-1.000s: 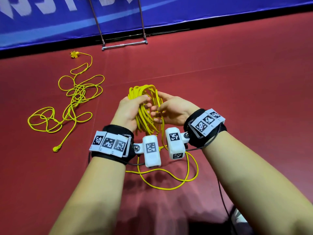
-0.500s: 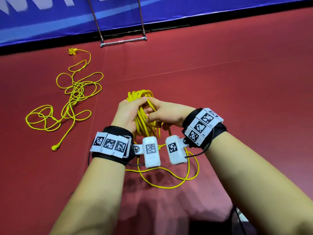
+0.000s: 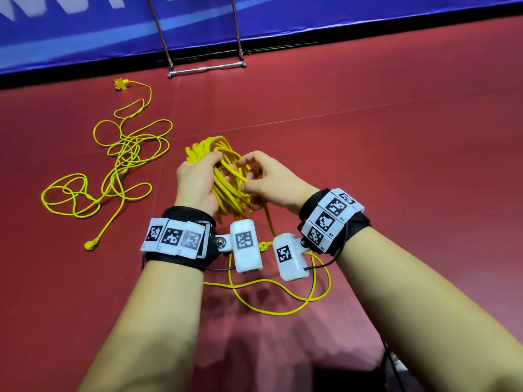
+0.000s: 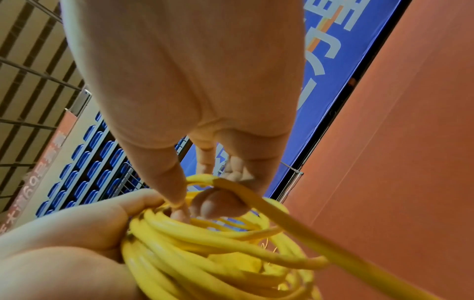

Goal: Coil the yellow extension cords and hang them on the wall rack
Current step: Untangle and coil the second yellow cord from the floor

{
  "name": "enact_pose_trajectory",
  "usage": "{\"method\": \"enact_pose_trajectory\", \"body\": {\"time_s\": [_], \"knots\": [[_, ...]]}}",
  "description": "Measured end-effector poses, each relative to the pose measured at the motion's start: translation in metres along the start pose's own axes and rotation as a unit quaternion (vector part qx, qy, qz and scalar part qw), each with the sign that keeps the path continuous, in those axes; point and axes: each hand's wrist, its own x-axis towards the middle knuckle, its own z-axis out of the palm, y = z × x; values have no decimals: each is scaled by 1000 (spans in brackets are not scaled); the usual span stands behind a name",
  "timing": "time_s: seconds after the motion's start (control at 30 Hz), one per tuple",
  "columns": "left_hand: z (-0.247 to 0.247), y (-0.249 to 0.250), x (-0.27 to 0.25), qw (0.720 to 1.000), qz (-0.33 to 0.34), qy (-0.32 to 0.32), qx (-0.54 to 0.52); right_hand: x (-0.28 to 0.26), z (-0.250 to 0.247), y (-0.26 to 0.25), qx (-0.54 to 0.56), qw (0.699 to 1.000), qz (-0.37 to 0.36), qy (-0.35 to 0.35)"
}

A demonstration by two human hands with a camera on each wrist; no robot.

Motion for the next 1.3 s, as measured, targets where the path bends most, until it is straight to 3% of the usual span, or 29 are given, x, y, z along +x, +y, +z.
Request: {"method": "enact_pose_trajectory", "body": {"time_s": [0.07, 0.23, 0.47, 0.73, 0.93, 1.3], "knots": [[-3, 1, 4, 999, 18, 27, -19, -2, -4, 4, 9, 1000, -5, 0], [-11, 5, 12, 998, 31, 50, -37, -5, -5, 13, -54, 992, 9, -115], [-10, 3, 14, 999, 14, 31, -29, -1, -3, 9, -1, 999, -10, -45], [-8, -2, 17, 1000, -6, -16, -5, 1, -2, -2, 20, 999, -31, -30], [-11, -5, 20, 999, -13, -43, 16, 5, -5, -6, 83, 995, -25, 58], [-14, -7, 23, 995, -68, -34, -58, 11, -12, -9, 181, 962, -8, 203]]}}
